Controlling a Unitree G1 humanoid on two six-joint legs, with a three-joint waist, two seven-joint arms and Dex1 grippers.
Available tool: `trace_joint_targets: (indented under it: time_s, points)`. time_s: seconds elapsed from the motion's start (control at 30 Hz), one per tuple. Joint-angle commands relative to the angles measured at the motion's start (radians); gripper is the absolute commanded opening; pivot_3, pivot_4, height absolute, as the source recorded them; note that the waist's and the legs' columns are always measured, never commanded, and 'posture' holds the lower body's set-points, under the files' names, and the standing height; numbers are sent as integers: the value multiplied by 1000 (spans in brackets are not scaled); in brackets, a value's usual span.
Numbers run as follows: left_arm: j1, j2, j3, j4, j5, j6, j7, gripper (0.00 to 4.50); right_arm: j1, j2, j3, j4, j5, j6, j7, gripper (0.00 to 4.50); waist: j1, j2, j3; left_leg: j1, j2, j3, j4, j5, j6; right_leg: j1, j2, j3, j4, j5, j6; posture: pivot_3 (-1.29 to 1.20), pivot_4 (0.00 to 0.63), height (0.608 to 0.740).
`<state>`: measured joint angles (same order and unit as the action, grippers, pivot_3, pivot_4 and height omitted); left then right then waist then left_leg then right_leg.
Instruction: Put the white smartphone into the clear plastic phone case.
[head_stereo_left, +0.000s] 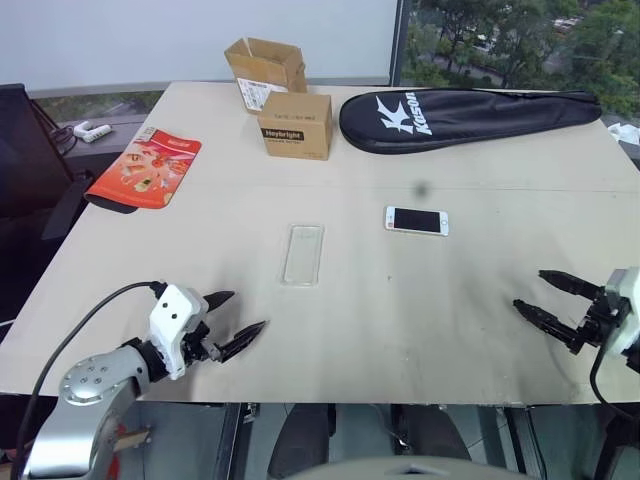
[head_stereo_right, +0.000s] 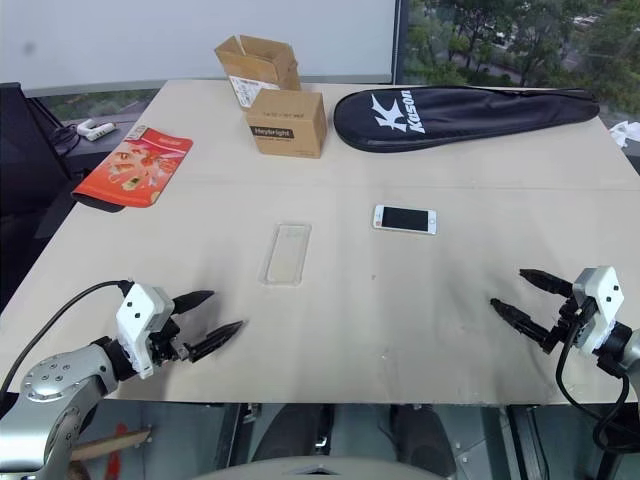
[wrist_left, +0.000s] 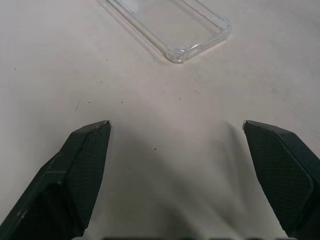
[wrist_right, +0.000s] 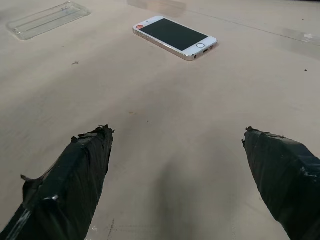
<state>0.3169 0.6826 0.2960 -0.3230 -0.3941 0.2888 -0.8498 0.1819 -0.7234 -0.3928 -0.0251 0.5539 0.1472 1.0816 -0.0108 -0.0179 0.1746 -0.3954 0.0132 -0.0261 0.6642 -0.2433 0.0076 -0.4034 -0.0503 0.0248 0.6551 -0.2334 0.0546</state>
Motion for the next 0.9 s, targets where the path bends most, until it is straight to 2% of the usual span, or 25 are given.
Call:
trace_joint_targets:
  time_s: [0.03, 0.53, 0.9]
  points:
    - [-3, 17, 16, 7, 1, -44, -29, 4406, 17, 6, -18, -30, -13, -39, -1, 4500, 0, 0, 0, 0, 0, 0, 0, 0, 0, 0, 0, 0, 0, 0, 0, 0, 150, 740]
    - [71, 1, 20, 22, -7, -113, -89, 4406, 41, 24, -14, -109, -15, -23, -28, 4500, 2, 0, 0, -1, 3, 1, 0, -1, 1, 0, 0, 0, -2, -1, 2, 0, 150, 740]
    - [13, 16, 11, 98, -12, -108, -114, 4406, 49, 43, -15, -187, 18, 8, -58, 4500, 1, 0, 0, -1, 4, 1, 0, -1, 1, -1, 1, 0, -3, -1, 2, 0, 150, 740]
